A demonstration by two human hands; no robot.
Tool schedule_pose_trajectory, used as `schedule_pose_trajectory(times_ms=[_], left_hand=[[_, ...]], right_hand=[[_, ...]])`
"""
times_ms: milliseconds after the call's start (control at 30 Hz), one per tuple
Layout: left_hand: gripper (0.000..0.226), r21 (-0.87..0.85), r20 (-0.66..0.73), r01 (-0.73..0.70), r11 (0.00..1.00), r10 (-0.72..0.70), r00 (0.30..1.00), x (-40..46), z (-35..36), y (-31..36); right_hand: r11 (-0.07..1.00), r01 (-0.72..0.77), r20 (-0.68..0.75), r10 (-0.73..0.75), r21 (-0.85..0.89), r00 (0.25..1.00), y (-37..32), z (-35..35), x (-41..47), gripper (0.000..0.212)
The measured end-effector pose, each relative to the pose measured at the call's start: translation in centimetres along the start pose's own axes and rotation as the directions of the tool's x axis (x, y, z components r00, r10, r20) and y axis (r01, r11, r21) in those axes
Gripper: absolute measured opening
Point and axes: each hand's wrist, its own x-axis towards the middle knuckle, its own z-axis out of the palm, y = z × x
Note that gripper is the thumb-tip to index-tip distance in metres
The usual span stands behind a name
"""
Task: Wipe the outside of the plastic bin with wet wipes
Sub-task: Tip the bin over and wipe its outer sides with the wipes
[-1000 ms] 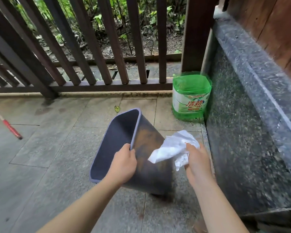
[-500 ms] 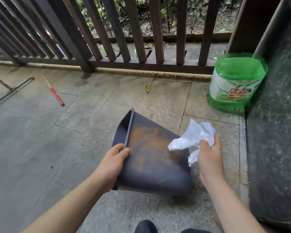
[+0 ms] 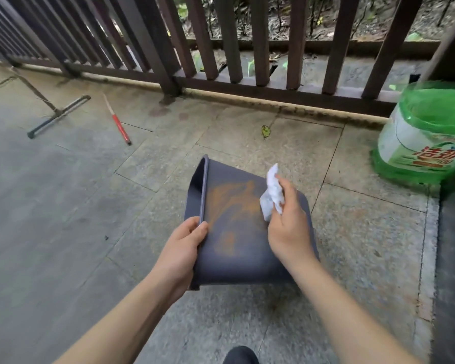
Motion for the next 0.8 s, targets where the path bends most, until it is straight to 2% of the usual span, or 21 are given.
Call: schedule_pose_trajectory(times_ms=[67,133,233,400,500,567,700,800], left_hand=[[0.029,-0.02,0.052,-0.002,1.0,0.003,0.999,0.1,0.4,-0.7],[0.031,-0.016,0.104,-0.011,1.0,0.013,0.994,0.1,0.9,-1.1],[0.025,-0.006,0.149,-0.017,1.0,0.018,0.989,0.1,1.3,-1.4],[0.029,-0.066,0.191,0.014,0.998,-0.001,0.982,-0.3,1.9,-1.5],[0.036,0.01,0.13,-0.052,0.999,0.051,0.99,-0.6,3.3,-1.5],[0.04,0.074,0.06,-0.151,0.986,0.147,0.987,-0.4,3.8,-2.2],[0.037,0.14,0.026,-0.149,0.979,0.147,0.989,0.1,3.7,-3.0],[0.039,0.214,0.003,-0.209,0.954,0.213,0.977,0.7,3.6,-3.3]], right_hand=[[0.991,0.136,0.137,-0.132,-0.02,0.982,-0.4,1.3,-0.7,0.059],[0.975,0.224,0.3,-0.214,0.001,0.93,-0.4,2.8,-1.5,0.056],[0.953,0.288,0.46,-0.214,-0.096,0.862,0.3,4.3,-2.3,0.061],[0.913,0.39,0.508,-0.282,-0.119,0.814,1.5,5.3,-3.2,0.075],[0.906,0.396,0.521,-0.27,-0.146,0.81,1.8,6.0,-3.5,0.075],[0.905,0.396,0.519,-0.268,-0.153,0.812,1.8,6.3,-3.5,0.07],[0.902,0.385,0.511,-0.242,-0.193,0.824,1.9,6.2,-2.5,0.059],[0.875,0.402,0.5,-0.23,-0.269,0.835,2.5,5.8,-1.0,0.056]])
